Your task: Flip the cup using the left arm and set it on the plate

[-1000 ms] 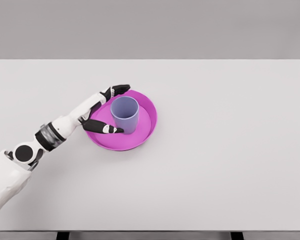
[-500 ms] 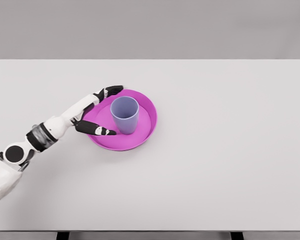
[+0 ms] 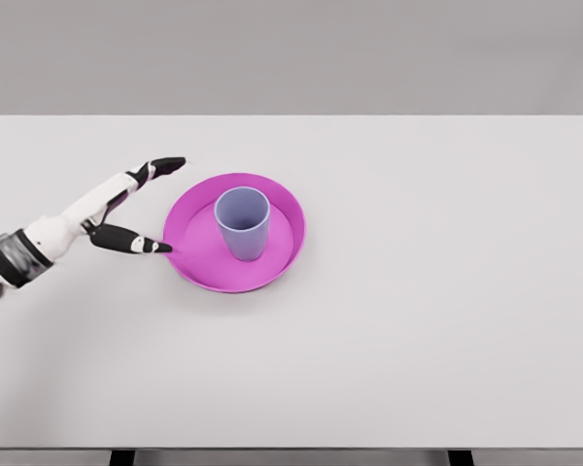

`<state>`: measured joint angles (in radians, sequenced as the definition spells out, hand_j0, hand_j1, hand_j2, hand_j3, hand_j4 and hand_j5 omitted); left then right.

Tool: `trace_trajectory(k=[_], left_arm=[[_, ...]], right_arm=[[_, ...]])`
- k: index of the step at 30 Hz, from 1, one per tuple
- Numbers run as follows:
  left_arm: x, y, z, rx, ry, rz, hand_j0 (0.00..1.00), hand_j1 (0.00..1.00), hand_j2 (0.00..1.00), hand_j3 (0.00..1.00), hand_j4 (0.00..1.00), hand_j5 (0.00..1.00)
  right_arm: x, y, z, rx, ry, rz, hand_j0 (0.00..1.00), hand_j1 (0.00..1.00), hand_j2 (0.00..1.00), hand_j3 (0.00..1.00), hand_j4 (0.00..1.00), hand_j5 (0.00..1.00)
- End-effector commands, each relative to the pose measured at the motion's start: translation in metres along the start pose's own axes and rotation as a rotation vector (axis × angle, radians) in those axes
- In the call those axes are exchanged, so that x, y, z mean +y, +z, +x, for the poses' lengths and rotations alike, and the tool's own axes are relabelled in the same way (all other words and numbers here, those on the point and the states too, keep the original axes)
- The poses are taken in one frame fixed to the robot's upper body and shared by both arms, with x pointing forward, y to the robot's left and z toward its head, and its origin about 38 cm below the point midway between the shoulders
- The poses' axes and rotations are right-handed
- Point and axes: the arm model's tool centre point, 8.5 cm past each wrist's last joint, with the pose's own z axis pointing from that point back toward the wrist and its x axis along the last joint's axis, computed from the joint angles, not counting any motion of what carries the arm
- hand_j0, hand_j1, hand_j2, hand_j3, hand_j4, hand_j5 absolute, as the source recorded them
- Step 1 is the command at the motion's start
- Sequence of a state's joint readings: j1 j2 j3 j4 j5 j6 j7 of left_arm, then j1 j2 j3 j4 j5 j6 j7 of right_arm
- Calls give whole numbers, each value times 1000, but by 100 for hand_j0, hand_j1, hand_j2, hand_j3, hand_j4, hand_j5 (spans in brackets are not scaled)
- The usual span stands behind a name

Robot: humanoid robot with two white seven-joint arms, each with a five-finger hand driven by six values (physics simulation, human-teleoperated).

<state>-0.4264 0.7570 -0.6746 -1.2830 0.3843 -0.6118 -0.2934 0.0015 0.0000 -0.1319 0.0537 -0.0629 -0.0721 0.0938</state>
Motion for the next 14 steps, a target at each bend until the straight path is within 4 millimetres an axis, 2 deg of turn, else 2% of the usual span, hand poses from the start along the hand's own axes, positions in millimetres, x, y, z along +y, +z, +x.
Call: trace_trajectory(k=[1, 4, 8, 14], left_arm=[[19, 17, -2, 40, -32, 13, 100, 100, 100, 100, 100, 100], [39, 39, -3, 99, -85, 9, 100, 100, 100, 100, 100, 100], [58, 64, -12, 179, -126, 12, 100, 100, 100, 100, 100, 100], [59, 64, -12, 181, -128, 13, 100, 100, 100, 100, 100, 100]], right_arm=[[0, 0, 0, 0, 0, 1, 100, 100, 100, 100, 100, 100], [0, 0, 0, 0, 0, 0, 100, 100, 100, 100, 100, 100], [0, 0, 0, 0, 0, 0, 100, 100, 100, 100, 100, 100], [0, 0, 0, 0, 0, 0, 100, 100, 100, 100, 100, 100]])
